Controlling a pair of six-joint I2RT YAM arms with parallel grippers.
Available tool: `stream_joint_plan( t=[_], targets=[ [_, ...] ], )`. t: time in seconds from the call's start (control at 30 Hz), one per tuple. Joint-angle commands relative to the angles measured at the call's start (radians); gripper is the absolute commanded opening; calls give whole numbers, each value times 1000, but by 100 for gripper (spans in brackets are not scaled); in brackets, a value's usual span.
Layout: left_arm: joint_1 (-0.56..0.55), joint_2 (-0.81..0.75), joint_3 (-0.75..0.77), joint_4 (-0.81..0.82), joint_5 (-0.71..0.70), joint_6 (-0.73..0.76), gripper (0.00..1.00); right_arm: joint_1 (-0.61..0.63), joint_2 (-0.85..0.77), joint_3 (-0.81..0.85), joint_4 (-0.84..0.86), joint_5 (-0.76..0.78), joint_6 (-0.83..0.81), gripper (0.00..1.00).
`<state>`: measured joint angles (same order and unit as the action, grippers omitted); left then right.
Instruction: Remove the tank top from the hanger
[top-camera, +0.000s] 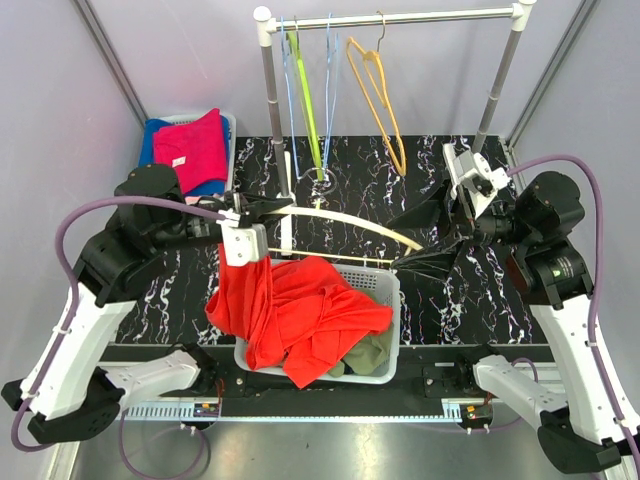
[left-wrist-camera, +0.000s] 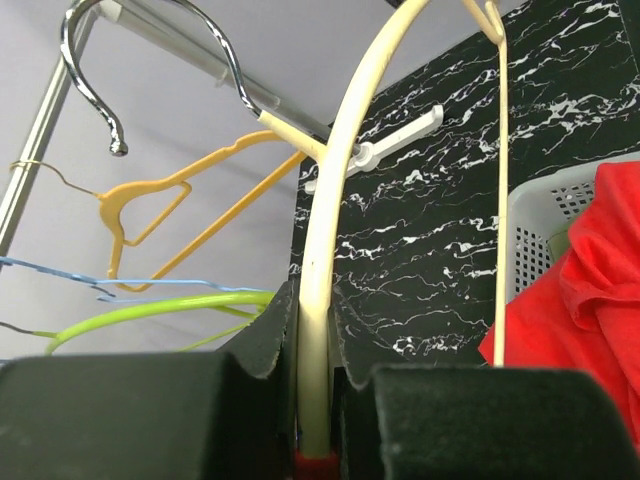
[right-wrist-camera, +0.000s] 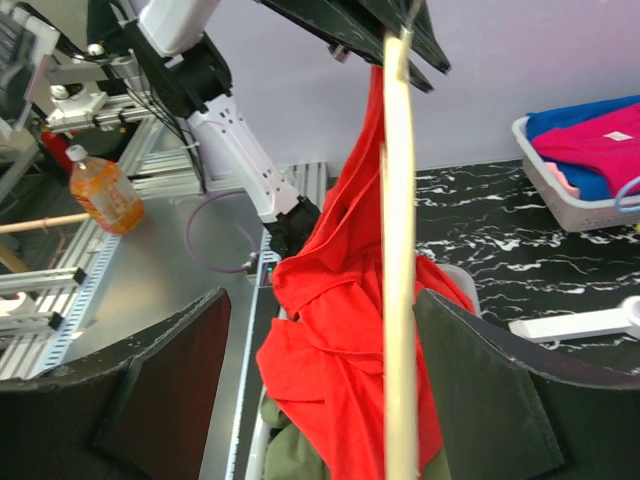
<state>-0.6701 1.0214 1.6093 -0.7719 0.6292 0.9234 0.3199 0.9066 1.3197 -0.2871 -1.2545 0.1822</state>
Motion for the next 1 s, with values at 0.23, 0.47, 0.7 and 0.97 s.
stream_joint_plan(
  t=[0.23, 0.47, 0.7, 0.97],
  targets=[
    [-16, -43, 31, 91, 27, -55, 0, 4, -5, 1, -47, 61, -75, 76],
    [-23, -30, 49, 89, 33, -69, 0, 4, -20, 0, -47, 92, -84, 23],
    [-25, -15, 87, 102, 38, -100, 0, 4, -109, -22, -118, 289, -136, 0],
    [-25, -58, 103, 102, 3, -180, 73, 2, -258, -31, -262, 421, -228, 0]
  ],
)
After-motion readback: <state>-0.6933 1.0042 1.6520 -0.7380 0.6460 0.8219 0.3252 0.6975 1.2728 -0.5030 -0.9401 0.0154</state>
